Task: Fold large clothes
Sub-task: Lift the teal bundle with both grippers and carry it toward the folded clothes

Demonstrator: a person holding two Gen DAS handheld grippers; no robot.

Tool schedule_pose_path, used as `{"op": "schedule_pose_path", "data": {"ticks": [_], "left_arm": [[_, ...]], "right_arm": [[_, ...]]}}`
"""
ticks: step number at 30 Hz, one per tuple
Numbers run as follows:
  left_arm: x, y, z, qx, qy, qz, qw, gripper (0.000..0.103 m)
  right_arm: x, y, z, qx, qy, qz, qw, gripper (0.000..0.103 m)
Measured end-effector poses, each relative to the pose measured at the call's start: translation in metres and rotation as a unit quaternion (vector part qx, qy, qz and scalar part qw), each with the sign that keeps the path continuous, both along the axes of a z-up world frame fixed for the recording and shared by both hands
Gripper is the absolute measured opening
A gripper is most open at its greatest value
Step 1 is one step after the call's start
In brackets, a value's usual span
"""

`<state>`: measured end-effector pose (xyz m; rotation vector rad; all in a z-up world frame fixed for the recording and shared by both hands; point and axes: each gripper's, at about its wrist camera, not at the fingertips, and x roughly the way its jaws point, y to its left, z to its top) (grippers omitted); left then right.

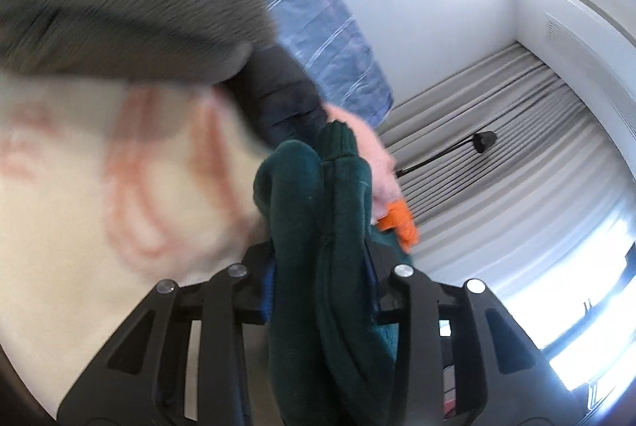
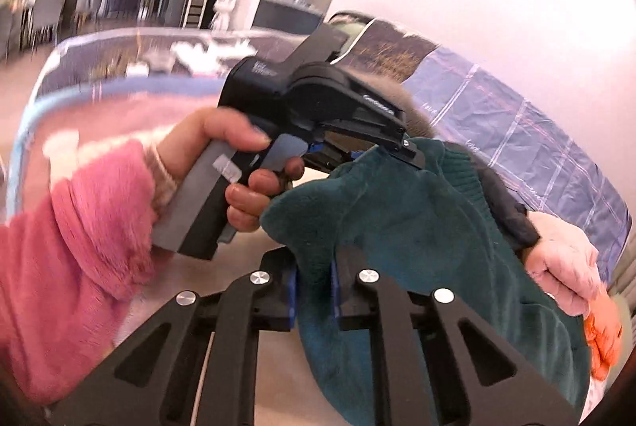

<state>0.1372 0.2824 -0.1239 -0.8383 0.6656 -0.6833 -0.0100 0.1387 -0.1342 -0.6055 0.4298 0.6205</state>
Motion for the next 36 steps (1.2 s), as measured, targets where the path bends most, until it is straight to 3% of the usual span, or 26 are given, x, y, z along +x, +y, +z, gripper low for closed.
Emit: {"op": "schedule_pose_path", "data": {"ticks": [4, 9, 13, 16, 21, 23, 26, 28, 30, 31, 32, 34, 36], "left_arm": [[-0.002, -0.027, 0.046, 0.049, -0.023, -0.003, 0.9986, 0.033], [-0.001, -0.082, 0.116, 0.133, -0.059, -0.025, 0.9891, 0.034], [-0.001, -0.135, 0.162, 0.183, -0.086, -0.049, 0.9781, 0.034], [-0.006, -0.191, 0.194, 0.229, -0.110, -0.067, 0.9650, 0.034], [-0.013, -0.273, 0.219, 0.285, -0.138, -0.098, 0.9433, 0.035], [-0.010, -0.300, 0.219, 0.310, -0.136, -0.096, 0.9362, 0.035], [-0.005, -0.322, 0.211, 0.348, -0.128, -0.075, 0.9257, 0.035], [0.004, -0.315, 0.200, 0.340, -0.113, -0.069, 0.9309, 0.035], [0.011, -0.296, 0.189, 0.303, -0.095, -0.061, 0.9464, 0.035], [0.012, -0.292, 0.187, 0.291, -0.092, -0.060, 0.9503, 0.035], [0.012, -0.286, 0.185, 0.273, -0.090, -0.058, 0.9558, 0.035], [0.008, -0.281, 0.185, 0.261, -0.094, -0.054, 0.9591, 0.035], [0.002, -0.282, 0.187, 0.264, -0.104, -0.051, 0.9576, 0.035]], "right_arm": [[0.000, -0.035, 0.037, 0.073, 0.012, -0.017, 0.997, 0.012], [-0.003, -0.092, 0.077, 0.173, 0.023, -0.037, 0.984, 0.012], [-0.009, -0.143, 0.102, 0.245, 0.031, -0.049, 0.968, 0.012], [-0.015, -0.183, 0.115, 0.287, 0.033, -0.054, 0.956, 0.011], [-0.023, -0.258, 0.120, 0.360, 0.051, -0.061, 0.929, 0.012], [-0.022, -0.283, 0.117, 0.378, 0.065, -0.055, 0.922, 0.021], [-0.034, -0.330, 0.107, 0.408, 0.068, -0.063, 0.908, 0.054], [-0.038, -0.372, 0.102, 0.438, 0.064, -0.076, 0.894, 0.055], [-0.019, -0.406, 0.093, 0.452, 0.093, -0.127, 0.878, 0.052], [-0.004, -0.415, 0.087, 0.444, 0.118, -0.159, 0.874, 0.038], [0.014, -0.418, 0.079, 0.426, 0.146, -0.188, 0.873, 0.017], [0.056, -0.410, 0.060, 0.384, 0.194, -0.216, 0.877, 0.010], [0.092, -0.386, 0.043, 0.366, 0.246, -0.185, 0.878, 0.009]]}}
